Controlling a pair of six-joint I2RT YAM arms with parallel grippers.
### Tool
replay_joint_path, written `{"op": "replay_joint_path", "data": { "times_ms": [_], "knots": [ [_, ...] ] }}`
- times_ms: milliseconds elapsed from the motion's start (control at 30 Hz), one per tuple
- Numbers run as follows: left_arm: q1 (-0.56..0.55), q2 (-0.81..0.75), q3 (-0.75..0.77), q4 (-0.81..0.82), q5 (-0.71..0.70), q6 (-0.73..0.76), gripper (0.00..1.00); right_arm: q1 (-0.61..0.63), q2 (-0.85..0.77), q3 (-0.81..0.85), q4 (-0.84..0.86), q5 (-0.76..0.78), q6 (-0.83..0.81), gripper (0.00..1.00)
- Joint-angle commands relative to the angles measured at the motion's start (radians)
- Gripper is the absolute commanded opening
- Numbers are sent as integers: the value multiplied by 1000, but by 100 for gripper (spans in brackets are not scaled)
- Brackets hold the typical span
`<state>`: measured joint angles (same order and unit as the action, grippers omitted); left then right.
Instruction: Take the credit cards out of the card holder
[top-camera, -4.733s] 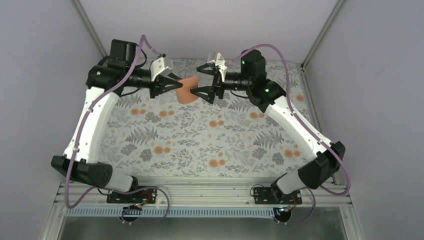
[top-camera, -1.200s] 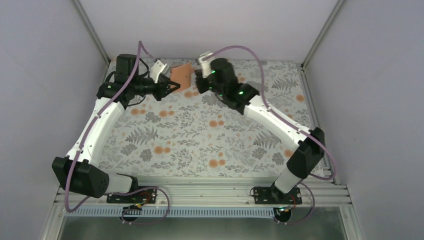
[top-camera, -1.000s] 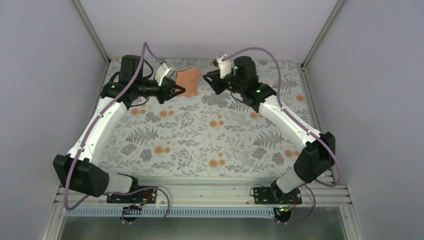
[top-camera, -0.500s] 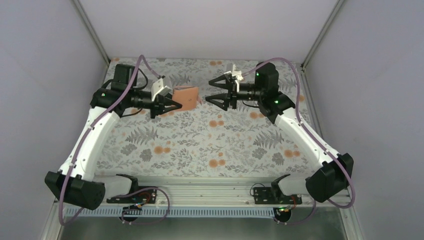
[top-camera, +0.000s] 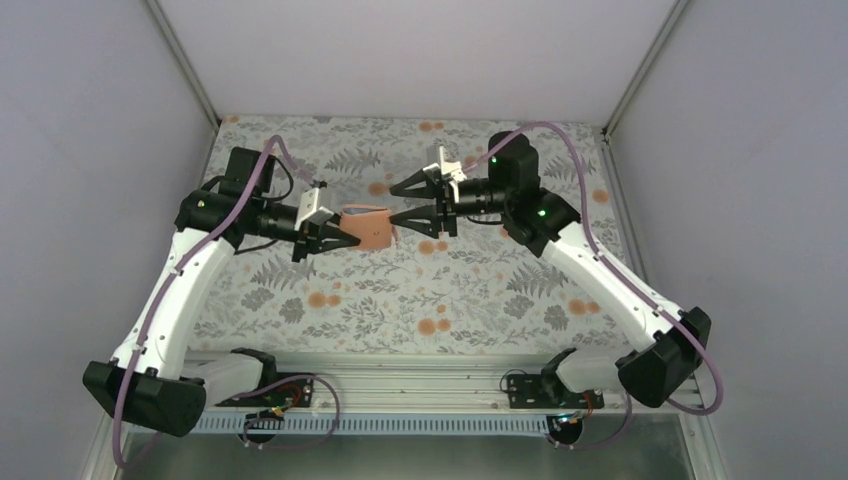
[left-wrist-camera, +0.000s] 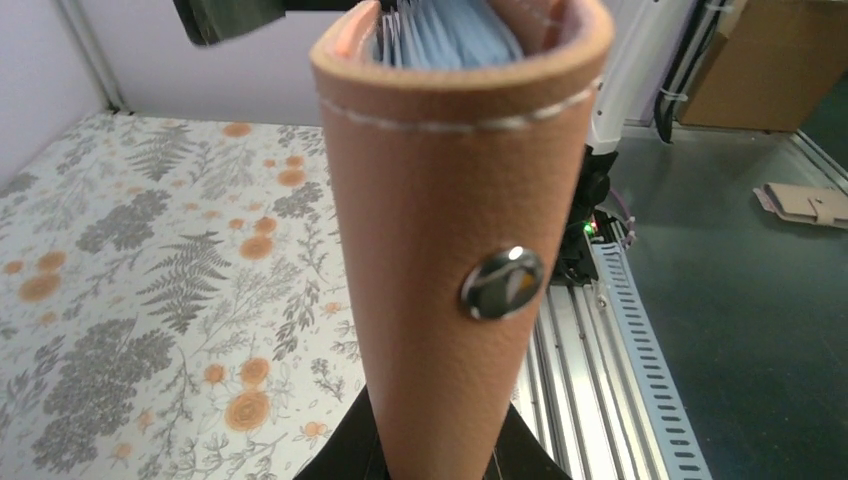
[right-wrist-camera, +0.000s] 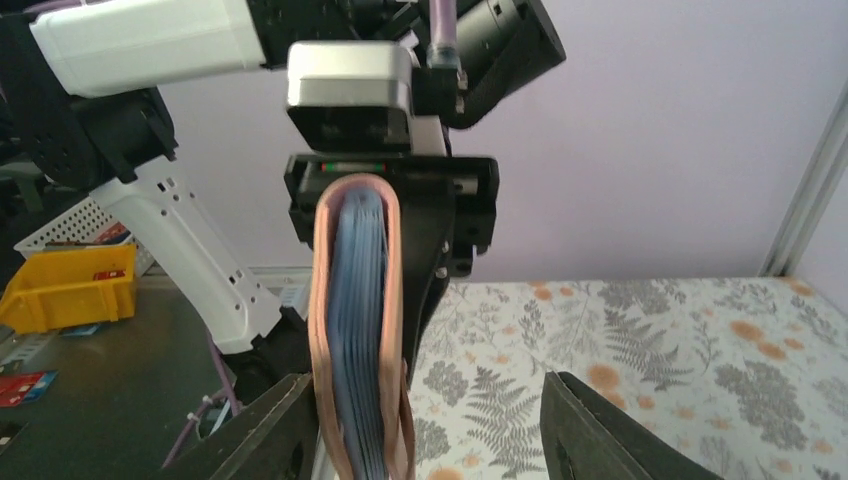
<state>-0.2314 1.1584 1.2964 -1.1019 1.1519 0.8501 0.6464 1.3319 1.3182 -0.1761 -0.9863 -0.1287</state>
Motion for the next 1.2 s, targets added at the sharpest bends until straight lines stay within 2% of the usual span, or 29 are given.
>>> {"op": "replay_joint_path", "data": {
  "times_ms": [0, 133, 267, 567, 700, 933, 1067, 1167],
  "knots": [
    [4, -7, -8, -65, 110, 165, 2, 13, -81, -36, -68, 69, -51, 57],
    [4, -23, -20, -61, 111, 175, 2, 14, -137, -23, -158, 85, -70, 57],
    [3, -28, -11, -52, 98, 153, 2, 13, -186, -78, -93, 126, 16, 55],
    [2, -4, 13, -95, 144, 202, 2, 45, -107, -20, -101, 209, 67, 53],
    [3, 4, 16, -83, 138, 186, 2, 71, -54, 27, -132, 193, 37, 54],
    [3, 20, 16, -65, 134, 159, 2, 96, -7, 52, -215, 137, -46, 68],
    [2, 29, 19, -62, 129, 154, 3, 123, 17, 49, -240, 90, -88, 73],
    [2, 45, 30, -61, 132, 143, 2, 154, 42, 58, -225, 116, -78, 75]
  ]
}}
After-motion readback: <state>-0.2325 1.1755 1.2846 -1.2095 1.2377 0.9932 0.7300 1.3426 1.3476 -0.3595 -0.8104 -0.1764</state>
